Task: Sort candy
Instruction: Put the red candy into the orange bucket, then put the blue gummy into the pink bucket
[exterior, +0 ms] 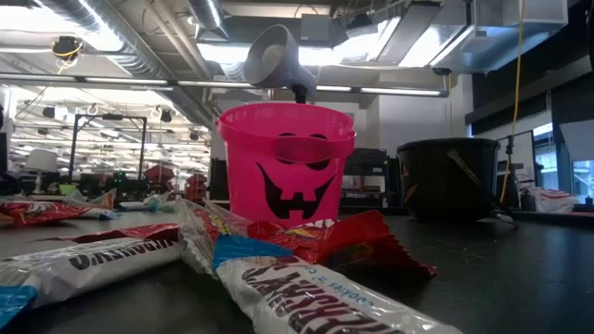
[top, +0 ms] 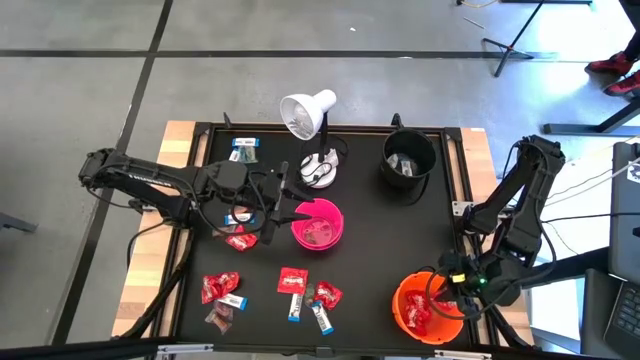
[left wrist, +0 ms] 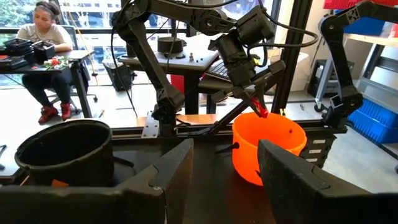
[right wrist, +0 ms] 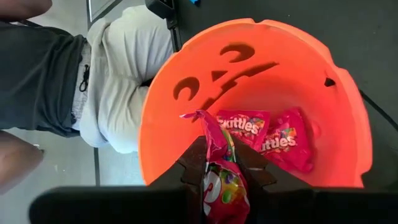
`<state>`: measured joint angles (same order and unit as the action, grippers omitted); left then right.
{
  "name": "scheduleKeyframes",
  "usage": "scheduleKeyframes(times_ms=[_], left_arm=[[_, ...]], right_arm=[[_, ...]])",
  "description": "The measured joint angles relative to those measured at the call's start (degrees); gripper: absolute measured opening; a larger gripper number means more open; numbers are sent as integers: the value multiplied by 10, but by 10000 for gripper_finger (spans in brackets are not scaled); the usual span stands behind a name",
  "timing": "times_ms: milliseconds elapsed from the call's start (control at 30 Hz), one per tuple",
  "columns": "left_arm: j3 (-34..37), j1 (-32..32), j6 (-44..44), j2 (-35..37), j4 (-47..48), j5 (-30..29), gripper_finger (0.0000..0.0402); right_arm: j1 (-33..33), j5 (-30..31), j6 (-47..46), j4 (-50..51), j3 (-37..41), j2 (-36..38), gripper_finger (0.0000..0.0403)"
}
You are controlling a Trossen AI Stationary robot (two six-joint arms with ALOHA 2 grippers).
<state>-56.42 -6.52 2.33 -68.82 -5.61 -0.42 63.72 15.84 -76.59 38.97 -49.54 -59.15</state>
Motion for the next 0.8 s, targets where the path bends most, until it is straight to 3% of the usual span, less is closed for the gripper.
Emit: scheduleKeyframes(times_ms=[233, 533, 633, 800], left_arm=[[0, 0, 0, -2, -1, -4, 170], [0, 0, 0, -19, -9, -4, 170], [1, 0, 0, -24, -7, -4, 170], [1, 0, -14, -25, -20, -4, 170]], right_arm=[[0, 0, -1, -8, 0, 2, 69], [0, 6, 5, -30, 0, 4, 183], [0, 51, 5, -38, 0, 10, 211], [0, 192, 6, -86, 0, 29, 228]])
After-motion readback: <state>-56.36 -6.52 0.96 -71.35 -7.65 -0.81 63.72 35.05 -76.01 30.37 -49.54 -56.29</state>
